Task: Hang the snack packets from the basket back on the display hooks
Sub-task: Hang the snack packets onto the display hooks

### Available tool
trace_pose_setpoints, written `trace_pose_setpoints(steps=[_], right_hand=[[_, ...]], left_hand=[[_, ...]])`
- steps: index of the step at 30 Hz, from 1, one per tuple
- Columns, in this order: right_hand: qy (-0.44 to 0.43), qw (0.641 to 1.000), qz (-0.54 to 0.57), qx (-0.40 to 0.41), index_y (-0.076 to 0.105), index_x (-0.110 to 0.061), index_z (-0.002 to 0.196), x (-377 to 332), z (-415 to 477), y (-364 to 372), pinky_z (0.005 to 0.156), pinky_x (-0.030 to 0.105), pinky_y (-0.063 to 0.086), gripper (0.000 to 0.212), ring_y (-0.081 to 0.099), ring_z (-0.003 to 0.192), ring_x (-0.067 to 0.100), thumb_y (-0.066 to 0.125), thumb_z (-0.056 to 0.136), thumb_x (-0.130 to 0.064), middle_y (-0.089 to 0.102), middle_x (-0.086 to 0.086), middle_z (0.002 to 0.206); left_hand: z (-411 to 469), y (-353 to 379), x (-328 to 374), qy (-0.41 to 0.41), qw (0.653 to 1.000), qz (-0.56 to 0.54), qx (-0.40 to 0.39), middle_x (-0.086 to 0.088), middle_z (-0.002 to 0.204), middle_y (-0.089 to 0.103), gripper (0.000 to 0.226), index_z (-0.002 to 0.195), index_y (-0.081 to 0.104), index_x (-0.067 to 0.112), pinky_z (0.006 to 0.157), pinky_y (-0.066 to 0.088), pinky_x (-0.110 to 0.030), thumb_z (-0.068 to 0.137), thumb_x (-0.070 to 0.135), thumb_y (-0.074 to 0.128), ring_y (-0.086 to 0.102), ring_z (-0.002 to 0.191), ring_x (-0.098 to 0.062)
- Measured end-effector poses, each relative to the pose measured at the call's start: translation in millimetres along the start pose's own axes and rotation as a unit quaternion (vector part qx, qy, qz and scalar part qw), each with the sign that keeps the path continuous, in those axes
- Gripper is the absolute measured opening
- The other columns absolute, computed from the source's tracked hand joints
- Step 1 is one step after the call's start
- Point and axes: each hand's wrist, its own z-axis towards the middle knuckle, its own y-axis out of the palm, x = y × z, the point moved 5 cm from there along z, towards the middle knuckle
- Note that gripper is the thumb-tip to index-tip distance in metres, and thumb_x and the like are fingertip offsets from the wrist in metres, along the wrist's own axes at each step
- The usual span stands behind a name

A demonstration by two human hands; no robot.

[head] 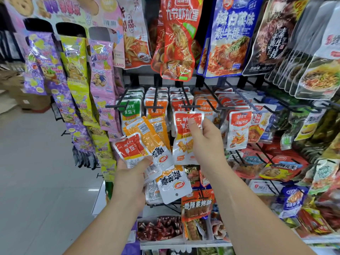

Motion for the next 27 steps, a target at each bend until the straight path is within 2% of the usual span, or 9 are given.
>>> trace_pose_setpoints(steps=[3, 6, 9, 12, 15, 18, 21, 25, 27], right_hand=[[0.019, 1.000, -0.005, 0.020, 0.048, -0.018, 0.077, 4, 7, 1, 0.060, 0.028, 0.032, 0.037, 0.033, 0.055, 0.004, 0.055, 0.105, -0.042, 0.038, -0.016, 0.057], [0.015, 1.000, -0.010, 0.024, 0.055, -0.021, 0.080, 4, 10, 3, 0.063, 0.025, 0.036, 0.031, 0.041, 0.056, 0.000, 0.055, 0.105, -0.039, 0.047, -0.022, 0.056], [0.014, 0.999, -0.016, 0.030, 0.048, -0.023, 0.072, 10, 17, 4, 0.061, 0.023, 0.033, 0.038, 0.039, 0.057, 0.002, 0.056, 0.105, -0.038, 0.043, -0.018, 0.057], [0.030, 0.997, -0.050, 0.045, 0.034, -0.031, 0.067, 16, 34, 9, 0.055, 0.023, 0.026, 0.045, 0.034, 0.051, 0.004, 0.058, 0.104, -0.040, 0.035, -0.014, 0.058], [0.035, 0.992, -0.098, 0.069, 0.047, -0.027, 0.066, 22, 57, 13, 0.050, 0.023, 0.030, 0.040, 0.044, 0.044, 0.003, 0.061, 0.103, -0.036, 0.047, -0.013, 0.048], [0.012, 0.984, -0.149, 0.095, 0.049, -0.020, 0.062, 26, 75, 16, 0.049, 0.024, 0.028, 0.044, 0.045, 0.049, 0.007, 0.064, 0.101, -0.034, 0.045, -0.009, 0.055], [0.013, 0.974, -0.197, 0.109, 0.055, -0.012, 0.070, 33, 84, 19, 0.053, 0.032, 0.030, 0.044, 0.045, 0.055, 0.010, 0.062, 0.101, -0.042, 0.048, -0.006, 0.059], [0.016, 0.974, -0.178, 0.137, 0.043, -0.024, 0.064, 32, 75, 14, 0.050, 0.028, 0.034, 0.046, 0.047, 0.052, 0.008, 0.072, 0.095, -0.042, 0.048, -0.006, 0.056], [0.020, 0.977, -0.164, 0.132, 0.052, -0.025, 0.079, 31, 62, 10, 0.058, 0.025, 0.042, 0.031, 0.055, 0.064, 0.008, 0.077, 0.092, -0.039, 0.058, -0.007, 0.071]], left_hand=[[-2, 1, 3, 0.005, 1.000, 0.001, -0.007, -0.002, 0.103, 0.081, 0.034, 0.107, 0.065, 0.028, 0.091, 0.056, -0.064, 0.088, 0.003, 0.078, 0.075, 0.103, -0.036], [-3, 1, 6, 0.015, 1.000, -0.005, -0.012, -0.001, 0.101, 0.081, 0.032, 0.103, 0.065, 0.028, 0.074, 0.061, -0.047, 0.090, 0.001, 0.076, 0.077, 0.096, -0.030], [-3, 1, 8, 0.019, 1.000, -0.002, -0.018, -0.001, 0.103, 0.081, 0.033, 0.103, 0.065, 0.028, 0.078, 0.061, -0.048, 0.090, 0.000, 0.075, 0.078, 0.097, -0.030], [-4, 2, 9, 0.022, 1.000, 0.006, -0.018, 0.001, 0.100, 0.081, 0.032, 0.102, 0.065, 0.028, 0.069, 0.062, -0.043, 0.091, -0.001, 0.074, 0.079, 0.090, -0.027], [-4, 1, 10, 0.025, 0.999, 0.018, -0.014, 0.000, 0.103, 0.081, 0.033, 0.102, 0.066, 0.030, 0.074, 0.061, -0.044, 0.091, -0.001, 0.074, 0.079, 0.093, -0.027], [-3, -1, 11, 0.026, 0.999, 0.020, -0.006, 0.000, 0.103, 0.081, 0.033, 0.103, 0.065, 0.030, 0.080, 0.060, -0.047, 0.090, 0.000, 0.074, 0.078, 0.092, -0.027], [-3, -3, 14, 0.028, 0.999, 0.017, 0.001, 0.002, 0.097, 0.081, 0.032, 0.100, 0.063, 0.028, 0.074, 0.060, -0.043, 0.091, 0.000, 0.074, 0.079, 0.085, -0.024], [-2, -7, 15, 0.032, 0.999, 0.030, 0.003, -0.008, 0.107, 0.080, 0.030, 0.103, 0.064, 0.026, 0.081, 0.048, -0.055, 0.089, 0.003, 0.077, 0.077, 0.095, -0.037], [-2, -8, 16, 0.033, 0.999, 0.030, 0.002, -0.011, 0.108, 0.079, 0.031, 0.105, 0.064, 0.025, 0.080, 0.047, -0.055, 0.088, 0.003, 0.078, 0.077, 0.096, -0.039]])
